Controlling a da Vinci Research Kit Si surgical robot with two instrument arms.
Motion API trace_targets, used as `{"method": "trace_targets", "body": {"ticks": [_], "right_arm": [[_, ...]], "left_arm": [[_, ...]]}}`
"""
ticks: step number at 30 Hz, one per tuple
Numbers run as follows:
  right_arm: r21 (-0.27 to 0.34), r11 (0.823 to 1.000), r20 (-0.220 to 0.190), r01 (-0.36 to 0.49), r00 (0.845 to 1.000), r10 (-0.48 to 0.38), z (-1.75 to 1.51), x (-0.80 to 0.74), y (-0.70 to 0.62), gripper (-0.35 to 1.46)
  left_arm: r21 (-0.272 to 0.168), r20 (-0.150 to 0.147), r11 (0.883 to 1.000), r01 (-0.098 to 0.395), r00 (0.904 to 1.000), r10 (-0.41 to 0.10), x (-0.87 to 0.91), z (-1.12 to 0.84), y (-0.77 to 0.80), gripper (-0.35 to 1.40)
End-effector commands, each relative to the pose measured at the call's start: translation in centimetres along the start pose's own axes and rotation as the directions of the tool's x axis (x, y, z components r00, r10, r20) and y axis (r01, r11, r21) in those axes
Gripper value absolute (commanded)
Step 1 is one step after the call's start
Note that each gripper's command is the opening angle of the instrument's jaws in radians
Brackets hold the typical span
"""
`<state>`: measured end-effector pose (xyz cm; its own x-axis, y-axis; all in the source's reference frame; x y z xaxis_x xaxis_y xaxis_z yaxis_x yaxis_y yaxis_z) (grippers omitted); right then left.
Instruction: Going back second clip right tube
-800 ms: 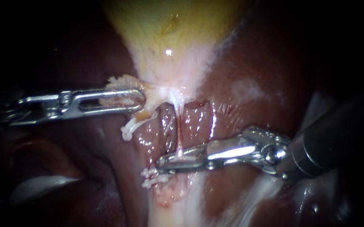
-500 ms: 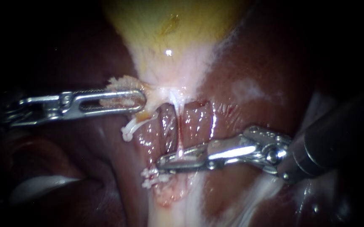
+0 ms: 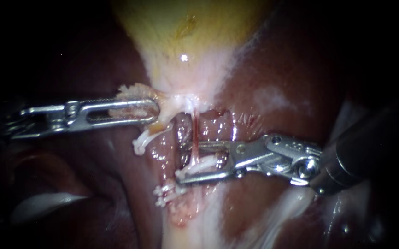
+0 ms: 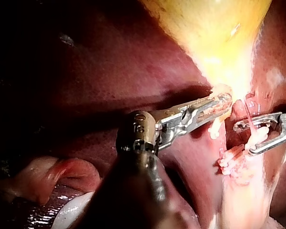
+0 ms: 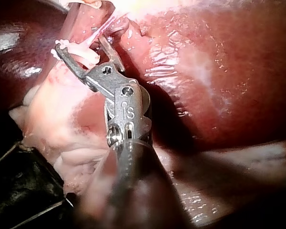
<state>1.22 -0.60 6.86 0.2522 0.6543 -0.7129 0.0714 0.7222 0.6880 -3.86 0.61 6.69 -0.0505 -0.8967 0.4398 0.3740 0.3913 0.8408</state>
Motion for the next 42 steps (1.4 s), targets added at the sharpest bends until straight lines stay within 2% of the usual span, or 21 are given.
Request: {"method": "trace_targets", "body": {"ticks": [1,10,13,23,28,35,42], "right_arm": [[0.005,1.000,0.001,0.000,1.000,0.000,-0.01,-0.01,-0.02,0.50],[0.077,0.997,0.007,0.006,1.000,-0.007,-0.06,-0.01,-0.33,0.50],[0.080,0.997,0.007,0.013,1.000,-0.013,-0.04,0.00,-0.37,0.50],[0.074,0.996,0.006,0.047,0.999,-0.047,-0.07,-0.02,-0.23,0.50],[0.033,0.996,0.006,0.081,0.997,-0.082,-0.10,-0.03,-0.15,0.50],[-0.021,0.992,0.012,0.125,0.992,-0.125,-0.29,-0.10,0.06,0.50],[-0.038,0.981,0.031,0.189,0.982,-0.188,-0.54,-0.12,0.05,0.50]], "left_arm": [[0.000,0.000,1.000,0.000,1.0000,0.000,0.00,0.00,0.00,-0.35],[0.000,0.000,1.000,0.000,1.0000,0.000,0.00,-0.01,0.00,-0.35],[0.000,0.000,1.000,0.000,1.0000,0.000,0.00,-0.01,0.00,-0.35],[0.000,0.000,1.000,0.000,1.0000,0.000,0.00,-0.01,0.00,-0.35],[0.000,0.000,1.000,-0.001,1.0000,0.001,0.01,0.00,0.00,-0.35],[0.001,0.003,1.000,-0.001,1.0000,0.001,0.01,0.00,0.00,-0.35],[0.001,0.003,1.000,-0.001,1.0000,0.001,0.02,0.00,0.01,-0.35]]}}
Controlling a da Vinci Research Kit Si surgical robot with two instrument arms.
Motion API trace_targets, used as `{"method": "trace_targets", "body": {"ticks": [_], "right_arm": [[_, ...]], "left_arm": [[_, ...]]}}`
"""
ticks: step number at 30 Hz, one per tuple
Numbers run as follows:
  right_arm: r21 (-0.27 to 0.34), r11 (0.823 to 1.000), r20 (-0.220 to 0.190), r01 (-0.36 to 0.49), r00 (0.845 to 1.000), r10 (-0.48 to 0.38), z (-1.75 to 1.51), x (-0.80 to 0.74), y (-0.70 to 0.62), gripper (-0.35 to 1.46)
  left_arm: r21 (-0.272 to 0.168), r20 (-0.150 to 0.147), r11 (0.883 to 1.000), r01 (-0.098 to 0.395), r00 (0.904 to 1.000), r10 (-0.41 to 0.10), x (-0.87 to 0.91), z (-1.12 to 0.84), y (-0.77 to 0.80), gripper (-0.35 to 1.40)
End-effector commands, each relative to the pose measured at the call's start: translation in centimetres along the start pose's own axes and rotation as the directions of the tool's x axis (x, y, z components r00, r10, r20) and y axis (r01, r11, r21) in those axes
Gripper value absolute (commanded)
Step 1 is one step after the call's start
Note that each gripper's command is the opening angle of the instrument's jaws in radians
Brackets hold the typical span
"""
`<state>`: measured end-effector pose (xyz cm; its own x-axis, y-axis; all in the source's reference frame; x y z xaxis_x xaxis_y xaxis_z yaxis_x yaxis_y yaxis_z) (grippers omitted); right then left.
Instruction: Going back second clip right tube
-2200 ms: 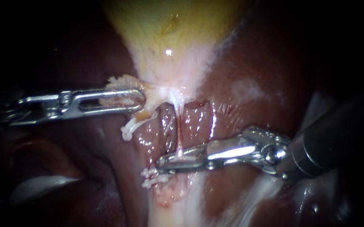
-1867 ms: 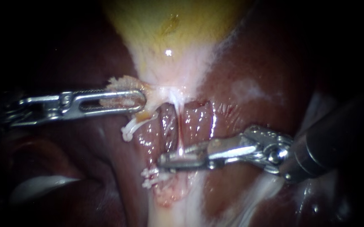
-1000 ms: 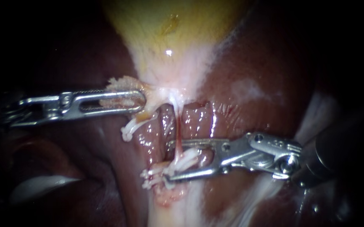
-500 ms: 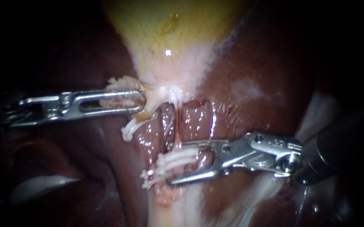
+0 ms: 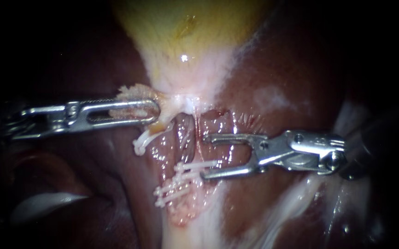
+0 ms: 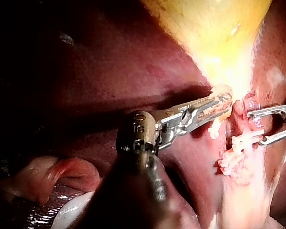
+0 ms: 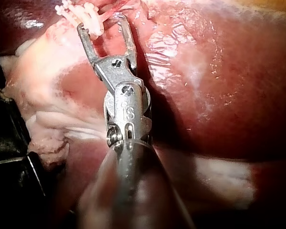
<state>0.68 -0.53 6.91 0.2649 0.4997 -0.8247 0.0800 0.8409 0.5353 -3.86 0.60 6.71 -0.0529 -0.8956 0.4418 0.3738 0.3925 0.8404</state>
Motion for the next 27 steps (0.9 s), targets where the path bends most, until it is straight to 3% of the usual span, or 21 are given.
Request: {"method": "trace_targets", "body": {"ticks": [1,13,27], "right_arm": [[0.003,1.000,0.000,0.011,1.000,-0.011,-0.05,0.03,0.00,0.50],[-0.012,0.995,0.013,0.103,0.995,-0.102,-0.76,0.58,-0.07,0.50],[-0.007,0.994,0.013,0.112,0.994,-0.112,-0.83,0.63,-0.13,0.50]], "left_arm": [[0.001,0.000,1.000,0.000,1.0000,0.000,0.00,0.00,0.00,-0.35],[0.000,0.000,1.000,0.000,1.0000,0.000,0.01,0.01,0.00,-0.35],[-0.004,-0.005,1.000,-0.006,1.0000,0.006,0.09,0.16,0.05,-0.35]]}}
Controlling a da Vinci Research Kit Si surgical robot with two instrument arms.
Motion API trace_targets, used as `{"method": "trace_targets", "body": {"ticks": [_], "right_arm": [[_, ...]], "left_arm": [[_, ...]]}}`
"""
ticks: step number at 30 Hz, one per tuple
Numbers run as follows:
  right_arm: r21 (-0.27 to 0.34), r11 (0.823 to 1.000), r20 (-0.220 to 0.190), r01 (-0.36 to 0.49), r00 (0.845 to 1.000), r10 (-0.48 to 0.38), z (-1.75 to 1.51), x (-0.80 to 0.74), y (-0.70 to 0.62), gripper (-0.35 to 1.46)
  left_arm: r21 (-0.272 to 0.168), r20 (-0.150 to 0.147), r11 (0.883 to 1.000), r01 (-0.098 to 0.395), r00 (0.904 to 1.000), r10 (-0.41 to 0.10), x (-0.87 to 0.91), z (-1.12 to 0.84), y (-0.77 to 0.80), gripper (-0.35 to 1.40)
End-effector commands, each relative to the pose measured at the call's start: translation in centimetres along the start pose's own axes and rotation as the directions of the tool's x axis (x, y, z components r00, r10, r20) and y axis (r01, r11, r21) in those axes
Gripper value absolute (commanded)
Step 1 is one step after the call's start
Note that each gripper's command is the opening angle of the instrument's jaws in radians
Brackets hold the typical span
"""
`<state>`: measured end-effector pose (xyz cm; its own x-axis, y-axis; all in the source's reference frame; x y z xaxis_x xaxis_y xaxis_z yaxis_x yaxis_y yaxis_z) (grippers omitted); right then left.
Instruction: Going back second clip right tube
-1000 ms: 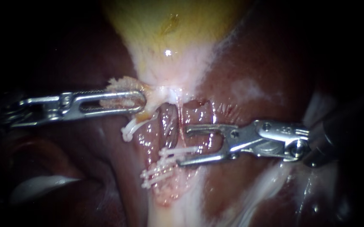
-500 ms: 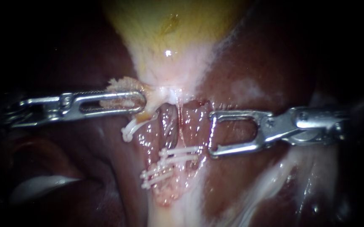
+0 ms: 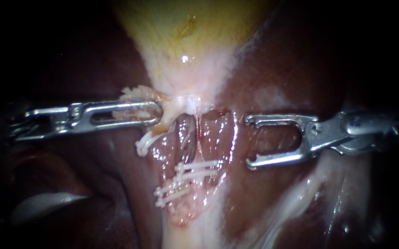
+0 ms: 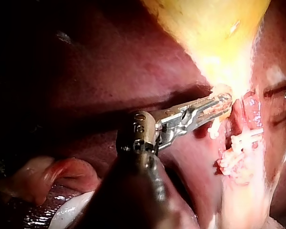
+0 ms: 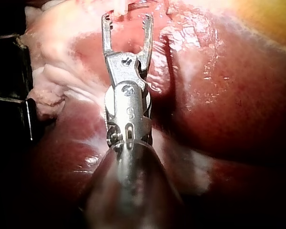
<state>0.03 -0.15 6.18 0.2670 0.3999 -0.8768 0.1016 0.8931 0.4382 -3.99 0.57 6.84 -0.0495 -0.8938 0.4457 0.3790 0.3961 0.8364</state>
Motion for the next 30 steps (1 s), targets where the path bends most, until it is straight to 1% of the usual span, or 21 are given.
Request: {"method": "trace_targets", "body": {"ticks": [1,6,11,16,20,30], "right_arm": [[0.001,1.000,0.000,0.000,1.000,0.000,0.01,0.00,-0.01,0.50],[0.001,1.000,0.000,0.000,1.000,0.000,0.00,0.01,-0.02,0.50],[0.001,1.000,0.000,0.000,1.000,0.000,0.00,0.01,-0.02,0.50],[0.001,1.000,0.000,0.000,1.000,0.000,0.00,0.01,-0.03,0.50],[0.001,1.000,0.000,0.000,1.000,0.000,0.00,0.01,-0.04,0.50],[0.001,1.000,0.000,0.000,1.000,0.000,-0.01,0.02,-0.03,0.50]], "left_arm": [[-0.001,-0.005,1.000,-0.001,1.0000,0.001,0.01,0.03,0.01,-0.35],[0.000,-0.017,1.000,-0.012,0.9998,0.012,0.08,0.19,0.08,-0.35],[0.000,-0.027,1.000,-0.011,0.9996,0.011,0.14,0.35,0.16,-0.35],[0.003,-0.028,1.000,-0.006,0.9996,0.006,0.16,0.48,0.16,-0.35],[0.007,-0.029,1.000,-0.005,0.9995,0.006,0.16,0.51,0.16,-0.35],[0.006,-0.032,1.000,-0.006,0.9995,0.006,0.16,0.52,0.16,-0.35]]}}
